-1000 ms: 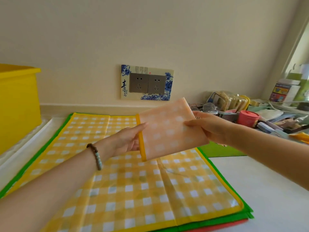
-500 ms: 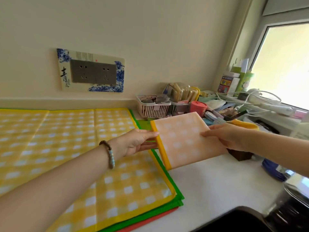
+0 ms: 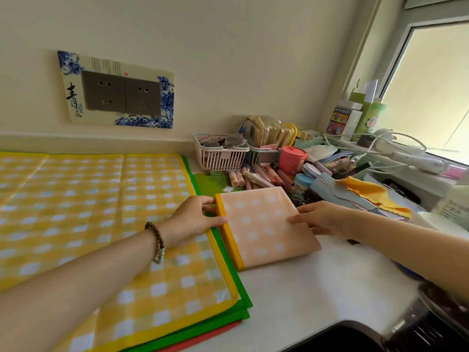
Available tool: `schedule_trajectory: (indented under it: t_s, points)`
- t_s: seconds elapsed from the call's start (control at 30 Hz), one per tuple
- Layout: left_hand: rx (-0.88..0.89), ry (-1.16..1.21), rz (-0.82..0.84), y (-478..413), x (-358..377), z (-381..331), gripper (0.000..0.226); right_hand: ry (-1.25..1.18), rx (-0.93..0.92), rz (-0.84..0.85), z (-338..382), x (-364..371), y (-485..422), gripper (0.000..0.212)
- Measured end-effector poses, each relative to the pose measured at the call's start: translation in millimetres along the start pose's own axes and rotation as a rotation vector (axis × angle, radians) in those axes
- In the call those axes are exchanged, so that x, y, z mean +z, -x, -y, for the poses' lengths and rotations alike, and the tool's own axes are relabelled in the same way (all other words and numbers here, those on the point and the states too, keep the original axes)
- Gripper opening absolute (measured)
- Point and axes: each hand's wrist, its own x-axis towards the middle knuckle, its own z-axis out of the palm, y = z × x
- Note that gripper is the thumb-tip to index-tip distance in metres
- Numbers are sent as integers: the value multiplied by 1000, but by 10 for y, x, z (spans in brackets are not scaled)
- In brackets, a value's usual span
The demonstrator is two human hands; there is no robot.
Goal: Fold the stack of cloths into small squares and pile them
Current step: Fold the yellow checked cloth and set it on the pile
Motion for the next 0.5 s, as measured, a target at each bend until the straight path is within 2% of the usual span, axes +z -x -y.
schedule_trajectory:
  t_s: [0.2,0.4,0.5]
  points:
    - [7,-323,-42,-65,-12,153,74,158,-56,-43,-46,24,-30,47]
    - [68,-401,-25,-39,-15,134,77,238,-68,-53,-23,40,-6,51]
    - [79,-354,-8,6,-79,145,79,460,-174,-99,69,30,98,57]
